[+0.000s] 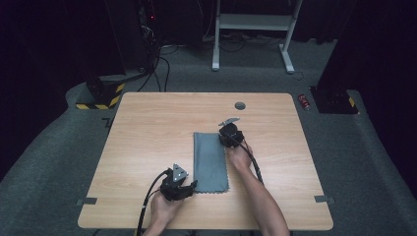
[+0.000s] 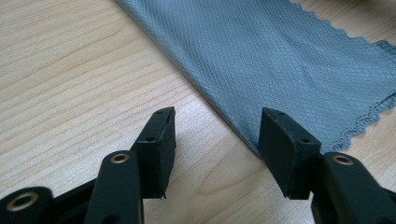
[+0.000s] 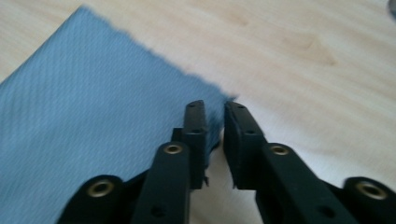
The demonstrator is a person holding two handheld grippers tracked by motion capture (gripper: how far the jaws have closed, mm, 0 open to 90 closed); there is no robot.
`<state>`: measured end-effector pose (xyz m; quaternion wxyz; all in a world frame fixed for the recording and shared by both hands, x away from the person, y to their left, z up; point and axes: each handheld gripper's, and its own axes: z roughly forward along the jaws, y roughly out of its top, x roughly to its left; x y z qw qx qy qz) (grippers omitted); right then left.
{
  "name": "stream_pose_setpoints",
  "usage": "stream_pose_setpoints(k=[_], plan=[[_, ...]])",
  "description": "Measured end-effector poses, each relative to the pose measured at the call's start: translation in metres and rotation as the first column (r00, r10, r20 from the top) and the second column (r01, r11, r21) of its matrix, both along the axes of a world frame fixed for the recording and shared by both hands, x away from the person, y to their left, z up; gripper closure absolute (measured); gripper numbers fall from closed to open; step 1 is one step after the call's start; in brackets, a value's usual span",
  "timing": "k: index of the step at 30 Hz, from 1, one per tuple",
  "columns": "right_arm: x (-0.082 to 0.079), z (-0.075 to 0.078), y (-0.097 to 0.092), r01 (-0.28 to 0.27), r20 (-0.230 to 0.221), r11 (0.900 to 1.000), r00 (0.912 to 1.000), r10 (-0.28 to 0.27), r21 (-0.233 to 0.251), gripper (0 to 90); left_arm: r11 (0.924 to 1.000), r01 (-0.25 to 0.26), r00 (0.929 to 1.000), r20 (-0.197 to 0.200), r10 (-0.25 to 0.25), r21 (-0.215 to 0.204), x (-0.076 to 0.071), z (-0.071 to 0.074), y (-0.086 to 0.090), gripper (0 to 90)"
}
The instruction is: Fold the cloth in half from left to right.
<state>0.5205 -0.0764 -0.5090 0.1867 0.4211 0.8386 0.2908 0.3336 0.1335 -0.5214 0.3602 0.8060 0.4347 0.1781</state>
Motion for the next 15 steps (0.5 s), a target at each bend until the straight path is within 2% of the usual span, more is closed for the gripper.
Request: stream_pose_setpoints(k=[4, 5, 7, 9, 11, 12, 15], plan=[[-0.03, 0.005, -0.003, -0.072, 0.024, 0.9964, 0.9972, 0.071, 0.045, 77.2, 0.9997, 0.023, 0.9995, 0.022, -0.023, -0.011, -0.006, 0.004, -0.001, 44.7], [-0.053, 0.008, -0.004, -0.131, 0.047, 0.9894, 0.9907, 0.128, 0.064, 77.2, 0.9994, 0.03, 0.9994, 0.016, -0.029, -0.017, -0.007, 0.004, -0.003, 44.7], [-0.058, 0.008, -0.004, -0.141, 0.045, 0.9877, 0.9893, 0.138, 0.067, 77.2, 0.9994, 0.034, 0.9993, 0.016, -0.034, -0.007, -0.007, 0.003, -0.005, 44.7], [-0.075, 0.006, -0.005, -0.181, 0.05, 0.9821, 0.9826, 0.179, 0.051, 77.1, 0.999, 0.042, 0.9991, 0.001, -0.042, 0.016, -0.007, 0.0, -0.007, 45.2], [-0.081, 0.001, -0.006, -0.188, 0.047, 0.982, 0.9813, 0.187, 0.021, 76.9, 0.999, 0.042, 0.9991, 0.01, -0.042, 0.014, -0.007, -0.001, -0.007, 45.6], [-0.081, -0.003, -0.009, -0.177, 0.037, 0.9841, 0.9835, 0.177, 0.0, 76.1, 0.9991, 0.041, 0.9991, 0.007, -0.041, 0.011, -0.007, 0.0, -0.007, 45.8], [-0.081, -0.004, -0.018, -0.148, 0.029, 0.9884, 0.9886, 0.148, 0.032, 75.0, 0.9987, 0.043, 0.9991, 0.008, -0.043, 0.029, -0.009, 0.001, -0.006, 46.0]])
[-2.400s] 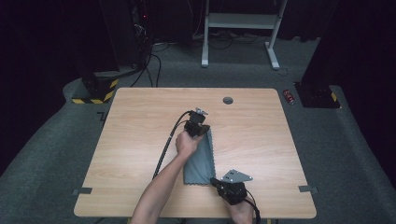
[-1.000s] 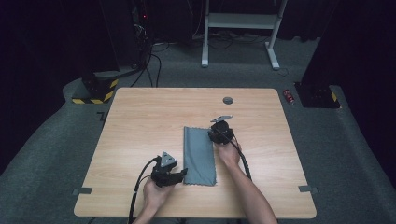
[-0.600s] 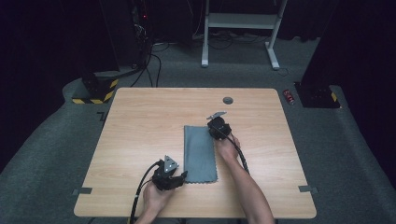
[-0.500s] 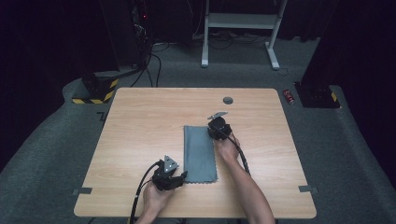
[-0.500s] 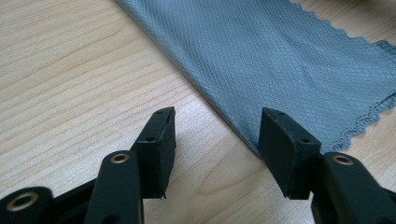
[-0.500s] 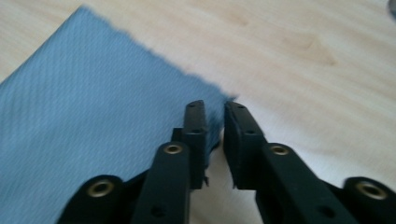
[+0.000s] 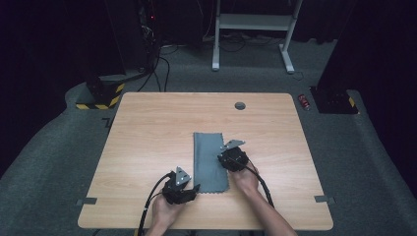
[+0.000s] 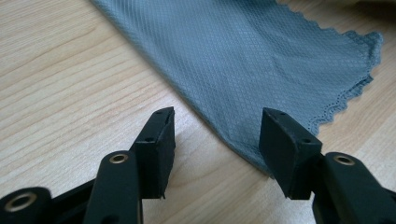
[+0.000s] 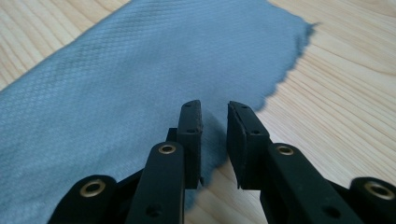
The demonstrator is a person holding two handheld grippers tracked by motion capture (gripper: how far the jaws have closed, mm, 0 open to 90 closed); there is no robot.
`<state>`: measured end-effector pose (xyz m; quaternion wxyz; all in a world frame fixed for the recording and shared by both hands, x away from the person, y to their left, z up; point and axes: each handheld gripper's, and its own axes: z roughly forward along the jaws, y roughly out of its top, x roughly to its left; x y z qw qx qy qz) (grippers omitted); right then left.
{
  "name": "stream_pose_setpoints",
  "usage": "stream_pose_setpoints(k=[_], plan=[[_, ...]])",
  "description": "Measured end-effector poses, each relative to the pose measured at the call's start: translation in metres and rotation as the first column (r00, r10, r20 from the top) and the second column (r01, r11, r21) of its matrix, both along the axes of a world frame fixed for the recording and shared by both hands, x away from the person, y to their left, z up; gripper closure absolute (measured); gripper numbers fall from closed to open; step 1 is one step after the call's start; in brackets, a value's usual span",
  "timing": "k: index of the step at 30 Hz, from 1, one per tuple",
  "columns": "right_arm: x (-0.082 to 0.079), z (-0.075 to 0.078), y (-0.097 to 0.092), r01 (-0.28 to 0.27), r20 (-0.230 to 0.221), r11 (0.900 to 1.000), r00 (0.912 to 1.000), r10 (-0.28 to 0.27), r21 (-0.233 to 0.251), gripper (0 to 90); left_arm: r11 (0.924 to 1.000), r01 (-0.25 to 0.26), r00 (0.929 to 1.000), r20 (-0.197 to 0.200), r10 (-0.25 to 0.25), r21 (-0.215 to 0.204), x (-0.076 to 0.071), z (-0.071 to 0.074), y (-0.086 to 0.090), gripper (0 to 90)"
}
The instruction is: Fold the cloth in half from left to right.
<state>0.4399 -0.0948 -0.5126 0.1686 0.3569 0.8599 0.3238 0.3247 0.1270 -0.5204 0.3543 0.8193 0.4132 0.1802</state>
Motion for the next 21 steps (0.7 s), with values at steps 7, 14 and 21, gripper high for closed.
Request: stream_pose_setpoints(k=[7, 14, 21], plan=[[-0.051, 0.008, -0.01, -0.096, 0.015, 0.9936, 0.9953, 0.096, 0.059, 71.9, 1.0, 0.003, 1.0, -0.004, -0.003, 0.002, -0.007, 0.001, 0.002, 46.7], [-0.087, -0.005, -0.015, -0.125, 0.014, 0.9912, 0.9921, 0.124, 0.044, 70.7, 1.0, 0.001, 1.0, 0.001, -0.001, -0.009, -0.011, -0.001, 0.01, 47.4], [-0.099, -0.006, -0.014, -0.132, 0.029, 0.9905, 0.991, 0.131, 0.039, 70.6, 0.9999, 0.005, 1.0, 0.001, -0.005, -0.011, -0.017, -0.001, 0.014, 51.5]])
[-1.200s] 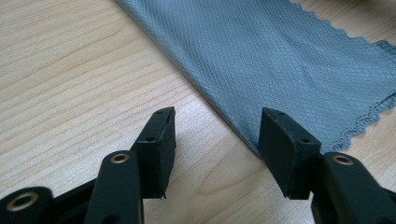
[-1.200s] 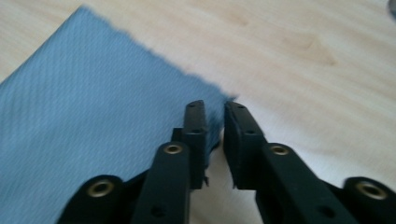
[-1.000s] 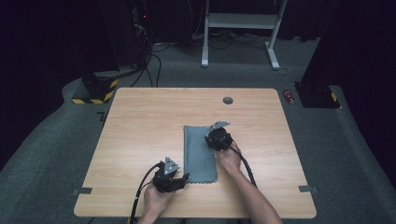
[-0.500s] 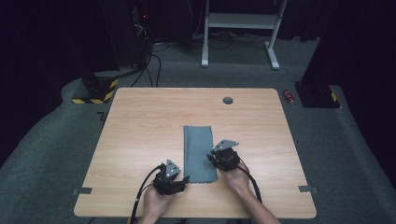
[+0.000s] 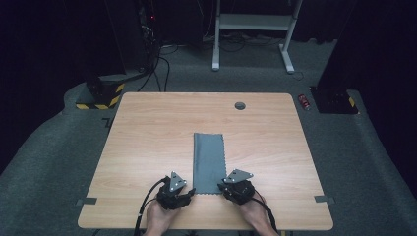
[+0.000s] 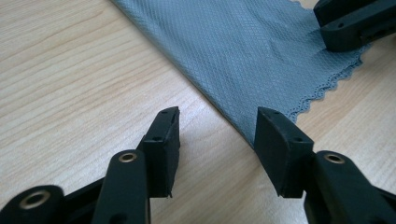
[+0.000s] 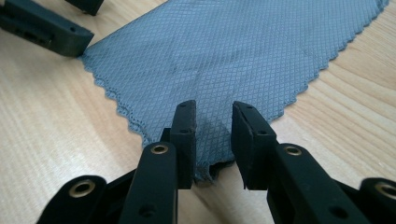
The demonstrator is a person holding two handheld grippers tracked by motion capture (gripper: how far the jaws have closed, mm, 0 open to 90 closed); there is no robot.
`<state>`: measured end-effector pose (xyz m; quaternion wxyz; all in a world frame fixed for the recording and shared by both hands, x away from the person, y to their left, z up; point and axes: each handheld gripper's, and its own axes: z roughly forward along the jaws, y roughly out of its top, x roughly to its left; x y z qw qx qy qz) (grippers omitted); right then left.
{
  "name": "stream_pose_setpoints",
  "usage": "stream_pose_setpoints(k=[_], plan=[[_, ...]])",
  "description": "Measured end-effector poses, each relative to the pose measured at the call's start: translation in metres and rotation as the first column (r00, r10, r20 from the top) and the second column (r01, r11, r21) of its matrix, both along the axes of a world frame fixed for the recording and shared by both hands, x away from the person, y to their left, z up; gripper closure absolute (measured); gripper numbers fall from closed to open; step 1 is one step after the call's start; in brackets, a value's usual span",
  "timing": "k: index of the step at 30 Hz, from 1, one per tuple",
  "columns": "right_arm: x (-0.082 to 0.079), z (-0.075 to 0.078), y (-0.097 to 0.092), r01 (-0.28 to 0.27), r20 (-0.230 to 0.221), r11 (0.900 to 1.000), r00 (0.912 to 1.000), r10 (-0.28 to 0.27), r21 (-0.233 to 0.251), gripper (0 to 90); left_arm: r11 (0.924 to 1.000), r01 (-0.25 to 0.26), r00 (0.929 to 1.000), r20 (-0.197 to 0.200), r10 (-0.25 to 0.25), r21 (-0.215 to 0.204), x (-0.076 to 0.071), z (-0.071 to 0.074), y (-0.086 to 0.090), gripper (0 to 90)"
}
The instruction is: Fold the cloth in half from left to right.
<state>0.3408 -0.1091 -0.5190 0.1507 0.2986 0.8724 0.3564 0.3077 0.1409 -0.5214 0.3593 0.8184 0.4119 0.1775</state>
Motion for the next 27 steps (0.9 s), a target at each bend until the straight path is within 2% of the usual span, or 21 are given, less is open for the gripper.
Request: stream_pose_setpoints(k=[6, 9, 12, 16, 19, 23, 27], plan=[[-0.014, 0.0, 0.004, -0.02, 0.001, 0.9998, 0.9998, 0.02, 0.002, 70.8, 1.0, 0.006, 0.9998, -0.017, -0.006, 0.007, -0.012, 0.002, 0.005, 54.7], [-0.018, 0.0, 0.005, -0.031, -0.002, 0.9995, 0.9995, 0.031, 0.007, 70.6, 0.9997, 0.014, 0.9998, -0.013, -0.014, 0.021, -0.013, 0.003, 0.008, 54.6], [-0.017, 0.0, 0.005, -0.031, -0.019, 0.9994, 0.9993, 0.032, 0.012, 69.7, 0.9998, 0.014, 0.9995, -0.027, -0.013, 0.011, -0.011, 0.003, 0.008, 52.7], [-0.013, 0.002, 0.003, -0.024, -0.031, 0.9994, 0.9992, 0.025, 0.025, 68.9, 0.9995, -0.002, 0.9983, -0.058, 0.0, -0.032, -0.002, 0.004, 0.01, 45.3], [-0.008, 0.005, 0.0, -0.004, -0.028, 0.9987, 0.9996, 0.006, 0.05, 69.0, 0.9987, -0.015, 0.9981, -0.061, 0.012, -0.048, 0.008, 0.007, 0.01, 44.0], [0.001, 0.007, -0.003, 0.011, -0.026, 0.9979, 0.9996, -0.009, 0.064, 69.0, 0.9985, -0.025, 0.9988, -0.043, 0.023, -0.05, 0.025, 0.013, 0.007, 43.4], [0.01, 0.009, -0.006, 0.029, -0.033, 0.9953, 0.9991, -0.026, 0.092, 68.8, 0.9966, -0.033, 0.9979, -0.058, 0.028, -0.076, 0.043, 0.014, 0.002, 42.6]])
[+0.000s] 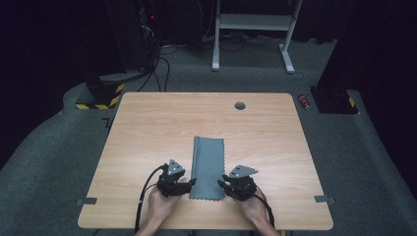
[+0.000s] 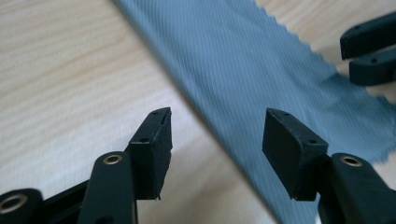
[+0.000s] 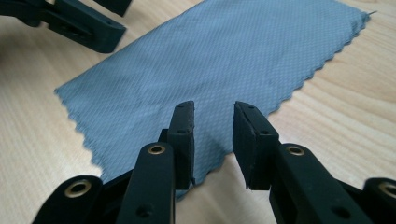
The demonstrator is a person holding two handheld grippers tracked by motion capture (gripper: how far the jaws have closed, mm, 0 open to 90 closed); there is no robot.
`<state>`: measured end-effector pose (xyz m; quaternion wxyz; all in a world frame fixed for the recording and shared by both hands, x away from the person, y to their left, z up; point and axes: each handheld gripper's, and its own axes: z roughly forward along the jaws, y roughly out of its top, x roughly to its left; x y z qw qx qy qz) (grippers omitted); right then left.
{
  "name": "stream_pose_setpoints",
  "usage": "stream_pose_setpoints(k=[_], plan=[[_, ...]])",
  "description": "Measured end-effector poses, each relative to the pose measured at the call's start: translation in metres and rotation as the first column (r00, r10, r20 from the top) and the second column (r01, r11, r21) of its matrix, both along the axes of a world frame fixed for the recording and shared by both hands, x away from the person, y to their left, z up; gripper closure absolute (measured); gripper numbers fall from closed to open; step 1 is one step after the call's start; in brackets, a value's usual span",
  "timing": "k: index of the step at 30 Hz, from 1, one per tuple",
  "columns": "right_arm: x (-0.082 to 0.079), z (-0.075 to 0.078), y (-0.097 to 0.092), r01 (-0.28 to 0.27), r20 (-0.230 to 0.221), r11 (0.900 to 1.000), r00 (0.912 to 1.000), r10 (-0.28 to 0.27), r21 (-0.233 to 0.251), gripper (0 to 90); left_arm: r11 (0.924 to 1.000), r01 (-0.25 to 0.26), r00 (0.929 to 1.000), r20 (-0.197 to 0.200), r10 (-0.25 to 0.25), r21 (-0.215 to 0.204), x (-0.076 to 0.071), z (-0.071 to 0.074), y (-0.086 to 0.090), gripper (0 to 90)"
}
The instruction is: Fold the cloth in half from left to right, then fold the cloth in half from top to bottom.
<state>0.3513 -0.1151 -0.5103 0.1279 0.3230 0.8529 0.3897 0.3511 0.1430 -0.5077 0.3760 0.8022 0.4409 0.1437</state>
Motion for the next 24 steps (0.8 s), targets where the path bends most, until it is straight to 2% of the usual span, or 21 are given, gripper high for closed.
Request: stream_pose_setpoints(k=[5, 9, 14, 18, 19, 21, 24], plan=[[0.011, -0.001, -0.004, 0.018, -0.026, 0.9996, 0.9995, -0.017, 0.024, 68.4, 0.9999, -0.011, 0.9999, 0.002, 0.011, -0.002, 0.017, 0.001, -0.004, 41.3], [0.018, -0.001, -0.008, 0.04, -0.035, 0.9983, 0.9987, -0.038, 0.043, 68.3, 0.9996, -0.024, 0.9996, 0.016, 0.024, 0.012, 0.028, 0.004, -0.006, 41.0], [0.027, -0.004, -0.016, 0.084, -0.067, 0.9928, 0.9947, -0.079, 0.085, 68.8, 0.9987, -0.044, 0.9987, 0.027, 0.043, 0.027, 0.043, 0.005, -0.007, 41.2], [0.031, -0.004, -0.019, 0.117, -0.074, 0.9875, 0.9912, -0.11, 0.106, 69.0, 0.9972, -0.052, 0.9986, 0.012, 0.051, 0.055, 0.054, 0.002, -0.006, 40.9], [0.033, -0.004, -0.02, 0.128, -0.09, 0.9873, 0.9887, -0.12, 0.094, 69.0, 0.9969, -0.054, 0.9985, 0.011, 0.054, 0.056, 0.055, 0.002, -0.005, 40.9], [0.034, -0.004, -0.019, 0.129, -0.09, 0.9876, 0.9885, -0.121, 0.089, 68.9, 0.9967, -0.057, 0.9983, 0.011, 0.057, 0.057, 0.058, 0.002, -0.005, 40.9], [0.039, 0.0, -0.02, 0.136, -0.08, 0.9867, 0.9885, -0.129, 0.09, 68.9, 0.9968, -0.076, 0.997, 0.013, 0.076, 0.025, 0.063, 0.002, -0.001, 41.6]])
